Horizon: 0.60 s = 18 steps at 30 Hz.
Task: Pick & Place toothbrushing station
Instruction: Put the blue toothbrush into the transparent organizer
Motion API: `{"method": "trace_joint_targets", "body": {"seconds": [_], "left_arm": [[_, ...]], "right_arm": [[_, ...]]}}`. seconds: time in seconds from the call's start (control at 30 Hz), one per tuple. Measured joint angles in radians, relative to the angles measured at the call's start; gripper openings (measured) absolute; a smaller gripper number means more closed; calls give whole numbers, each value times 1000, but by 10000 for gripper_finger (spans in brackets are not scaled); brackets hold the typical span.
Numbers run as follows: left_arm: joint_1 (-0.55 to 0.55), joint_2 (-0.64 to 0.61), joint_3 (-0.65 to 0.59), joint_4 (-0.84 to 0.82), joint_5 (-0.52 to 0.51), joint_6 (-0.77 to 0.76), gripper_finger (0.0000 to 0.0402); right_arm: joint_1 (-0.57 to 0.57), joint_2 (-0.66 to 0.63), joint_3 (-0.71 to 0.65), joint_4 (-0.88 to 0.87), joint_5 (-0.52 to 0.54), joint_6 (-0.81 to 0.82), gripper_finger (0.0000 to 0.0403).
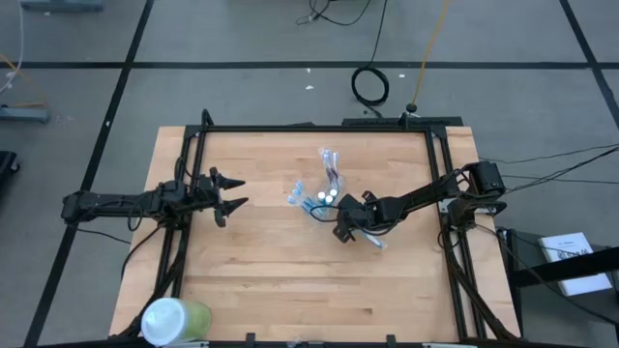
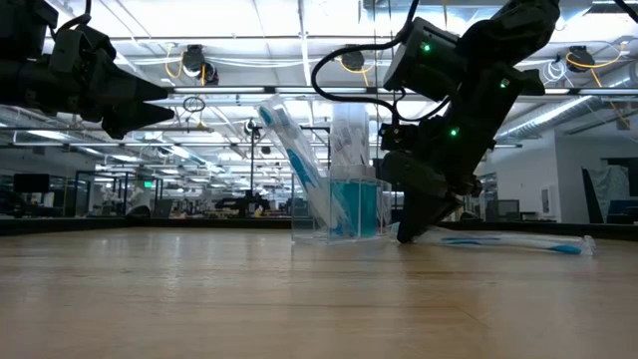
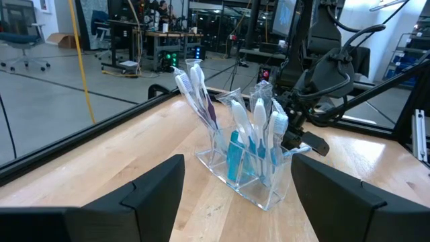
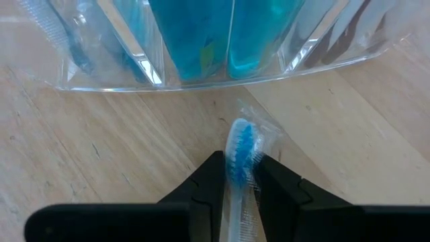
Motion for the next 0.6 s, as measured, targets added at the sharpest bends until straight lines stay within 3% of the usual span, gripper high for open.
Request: {"method": "trace_joint_targets", "body": {"seconds": [0.6], "left_arm": [[0,0,0,0,0,0,283]], "right_arm": [[0,0,0,0,-3,-8,63]]}}
